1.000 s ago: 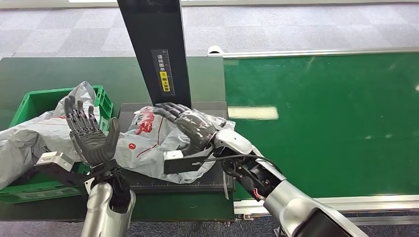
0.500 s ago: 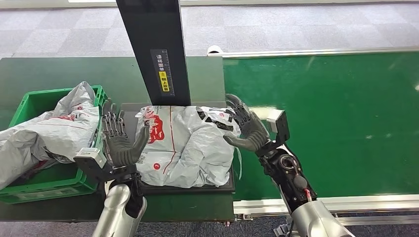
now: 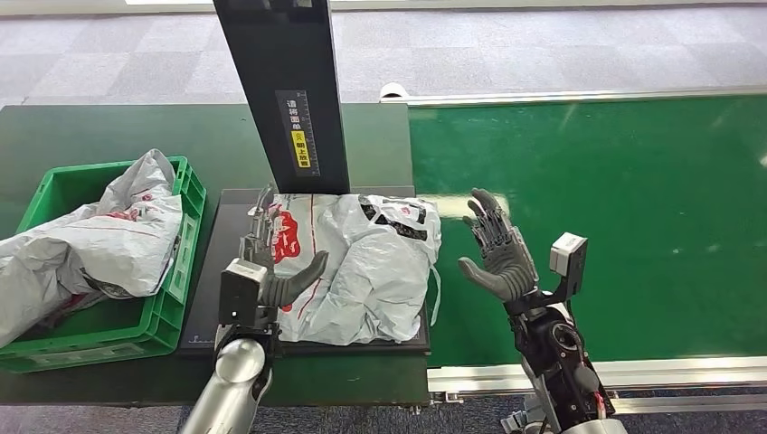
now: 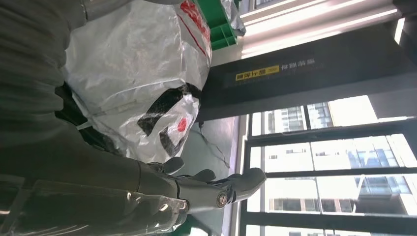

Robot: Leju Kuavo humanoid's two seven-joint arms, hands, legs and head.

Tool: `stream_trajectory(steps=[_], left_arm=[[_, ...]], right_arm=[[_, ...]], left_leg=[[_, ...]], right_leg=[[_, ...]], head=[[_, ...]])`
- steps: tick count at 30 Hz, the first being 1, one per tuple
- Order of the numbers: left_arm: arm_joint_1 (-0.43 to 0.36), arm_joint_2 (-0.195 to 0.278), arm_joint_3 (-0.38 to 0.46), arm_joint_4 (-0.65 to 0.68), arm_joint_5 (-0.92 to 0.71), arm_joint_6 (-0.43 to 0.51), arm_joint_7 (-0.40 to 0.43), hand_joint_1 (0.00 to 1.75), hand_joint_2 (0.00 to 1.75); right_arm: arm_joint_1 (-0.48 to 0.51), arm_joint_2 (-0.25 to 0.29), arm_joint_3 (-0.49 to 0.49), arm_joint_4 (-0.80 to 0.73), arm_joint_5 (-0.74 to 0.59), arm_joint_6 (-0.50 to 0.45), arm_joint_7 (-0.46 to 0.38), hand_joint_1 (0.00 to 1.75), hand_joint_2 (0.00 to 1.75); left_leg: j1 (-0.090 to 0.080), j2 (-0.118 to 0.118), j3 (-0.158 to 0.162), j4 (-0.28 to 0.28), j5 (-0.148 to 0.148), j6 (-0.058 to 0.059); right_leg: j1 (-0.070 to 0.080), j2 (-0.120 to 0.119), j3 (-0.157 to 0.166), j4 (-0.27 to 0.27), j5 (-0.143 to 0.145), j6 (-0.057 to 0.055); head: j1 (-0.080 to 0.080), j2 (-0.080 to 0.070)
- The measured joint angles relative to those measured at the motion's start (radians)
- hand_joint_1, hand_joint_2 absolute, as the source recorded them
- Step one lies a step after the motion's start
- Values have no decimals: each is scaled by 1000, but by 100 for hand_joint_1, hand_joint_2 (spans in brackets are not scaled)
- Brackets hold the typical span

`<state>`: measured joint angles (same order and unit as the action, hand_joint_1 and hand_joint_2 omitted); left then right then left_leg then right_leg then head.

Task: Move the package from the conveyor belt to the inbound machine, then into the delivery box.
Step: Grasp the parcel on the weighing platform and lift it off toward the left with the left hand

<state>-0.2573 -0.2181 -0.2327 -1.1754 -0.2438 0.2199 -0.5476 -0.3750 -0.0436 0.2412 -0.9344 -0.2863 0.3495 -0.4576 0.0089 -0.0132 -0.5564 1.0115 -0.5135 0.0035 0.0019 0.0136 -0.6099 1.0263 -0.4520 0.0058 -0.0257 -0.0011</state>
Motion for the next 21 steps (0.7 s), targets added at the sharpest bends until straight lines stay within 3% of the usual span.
stream_trajectory(steps=[6, 13, 17, 18, 21], left_arm=[[-28, 7, -47, 92, -321, 145, 130, 0, 175], [-76, 7, -85, 228, -555, 67, 285, 0, 175], [-107, -5, -88, 320, -659, 26, 424, 0, 175], [-115, -10, -87, 341, -678, 30, 450, 32, 175], [-137, -20, -85, 387, -699, 37, 475, 159, 175]], right_arm=[[111, 13, -72, -124, 62, -34, 20, 0, 175], [160, 38, -141, -184, 148, -62, 49, 0, 175], [191, 54, -176, -214, 208, -81, 63, 0, 175], [201, 58, -183, -224, 218, -83, 66, 0, 175], [227, 68, -202, -248, 233, -87, 73, 0, 175]], left_leg=[[0, 0, -1, 0, 0, 0], [0, 0, 0, 0, 0, 0], [0, 0, 0, 0, 0, 0], [0, 0, 0, 0, 0, 0], [0, 0, 0, 0, 0, 0]], right_leg=[[0, 0, -1, 0, 0, 0], [0, 0, 0, 0, 0, 0], [0, 0, 0, 0, 0, 0], [0, 0, 0, 0, 0, 0], [0, 0, 0, 0, 0, 0]], head=[[0, 0], [0, 0], [0, 0], [0, 0], [0, 0]])
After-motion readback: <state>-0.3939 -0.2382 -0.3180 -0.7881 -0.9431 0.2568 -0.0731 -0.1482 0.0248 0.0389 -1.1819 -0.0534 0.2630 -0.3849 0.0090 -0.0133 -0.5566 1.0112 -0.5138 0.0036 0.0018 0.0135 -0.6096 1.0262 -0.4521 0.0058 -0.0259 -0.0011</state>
